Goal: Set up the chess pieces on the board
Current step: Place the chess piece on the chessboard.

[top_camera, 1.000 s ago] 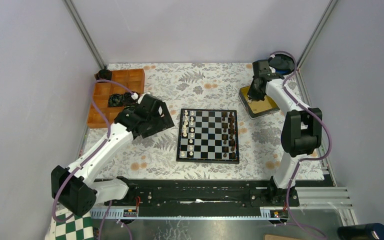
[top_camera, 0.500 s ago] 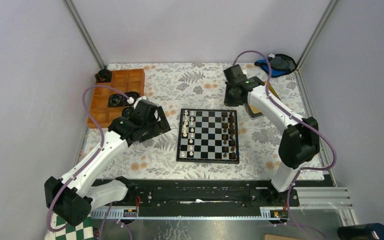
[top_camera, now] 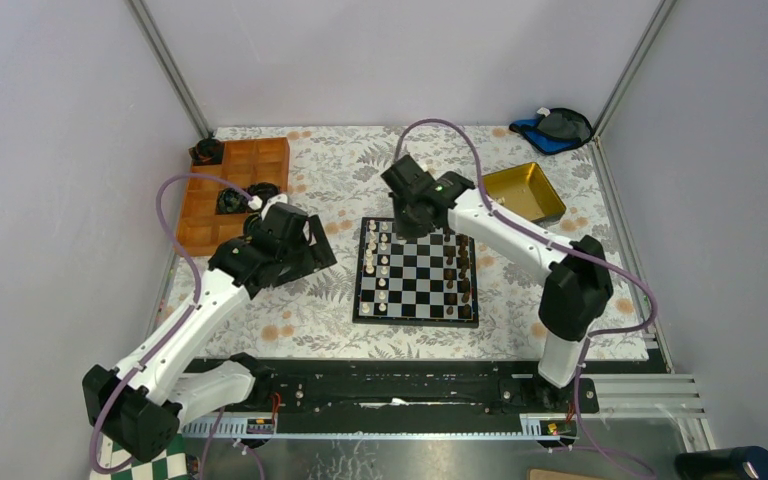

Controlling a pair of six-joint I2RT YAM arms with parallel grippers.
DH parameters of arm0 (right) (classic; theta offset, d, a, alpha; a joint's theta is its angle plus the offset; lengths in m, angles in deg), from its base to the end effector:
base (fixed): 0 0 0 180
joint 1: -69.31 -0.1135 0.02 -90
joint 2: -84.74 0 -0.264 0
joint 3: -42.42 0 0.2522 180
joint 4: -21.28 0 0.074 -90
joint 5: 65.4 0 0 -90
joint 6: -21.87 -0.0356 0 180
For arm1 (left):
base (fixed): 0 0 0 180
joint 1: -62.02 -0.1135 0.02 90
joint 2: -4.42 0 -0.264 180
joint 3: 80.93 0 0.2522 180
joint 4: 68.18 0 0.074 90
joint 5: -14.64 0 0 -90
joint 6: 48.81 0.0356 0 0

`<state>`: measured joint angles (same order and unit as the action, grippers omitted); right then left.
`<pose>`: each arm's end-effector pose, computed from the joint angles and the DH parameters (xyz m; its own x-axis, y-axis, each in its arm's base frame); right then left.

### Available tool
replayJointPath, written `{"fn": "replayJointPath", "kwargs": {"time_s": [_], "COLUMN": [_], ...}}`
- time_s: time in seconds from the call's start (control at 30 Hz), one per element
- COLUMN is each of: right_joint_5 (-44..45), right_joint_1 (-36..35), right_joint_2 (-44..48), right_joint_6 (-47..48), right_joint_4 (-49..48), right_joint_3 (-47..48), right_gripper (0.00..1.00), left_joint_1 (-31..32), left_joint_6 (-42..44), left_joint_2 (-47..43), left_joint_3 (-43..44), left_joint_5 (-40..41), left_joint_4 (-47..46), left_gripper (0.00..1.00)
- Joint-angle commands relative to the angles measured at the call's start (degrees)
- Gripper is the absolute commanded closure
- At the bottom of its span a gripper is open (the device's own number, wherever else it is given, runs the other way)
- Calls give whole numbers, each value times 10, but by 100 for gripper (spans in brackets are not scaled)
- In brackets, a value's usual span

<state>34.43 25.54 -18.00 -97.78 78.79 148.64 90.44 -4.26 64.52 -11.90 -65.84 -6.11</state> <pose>0.2887 0.2682 0.2980 -0.8093 -0.1002 -0.5788 -0.2403 0.9556 0.1705 0.1813 -0.0914 0.2942 -0.7660 -0.3846 -0.5151 -0.2334 0.9130 -0.3347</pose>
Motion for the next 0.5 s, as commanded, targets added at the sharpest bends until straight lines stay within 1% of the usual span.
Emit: {"fn": "replayJointPath", "kwargs": {"time_s": [0.0, 0.2, 0.47], "right_joint_5": [-7, -12, -16], "right_joint_1": [-35, -77, -114], "right_joint_2": [-22, -61, -106], "right_joint_6": [-3, 0, 5], "right_joint_4": [21, 40, 57], "right_joint_3": [40, 82, 132], "right_gripper": [100, 100, 100], "left_joint_1": [-6, -9, -16], "left_joint_6": [16, 20, 29], "left_joint_2": [-14, -22, -27], "left_joint_3": [-6, -5, -7], "left_joint_5": [19, 30, 30], "left_joint_4": [8, 17, 20], "left_gripper": [1, 1, 1]}}
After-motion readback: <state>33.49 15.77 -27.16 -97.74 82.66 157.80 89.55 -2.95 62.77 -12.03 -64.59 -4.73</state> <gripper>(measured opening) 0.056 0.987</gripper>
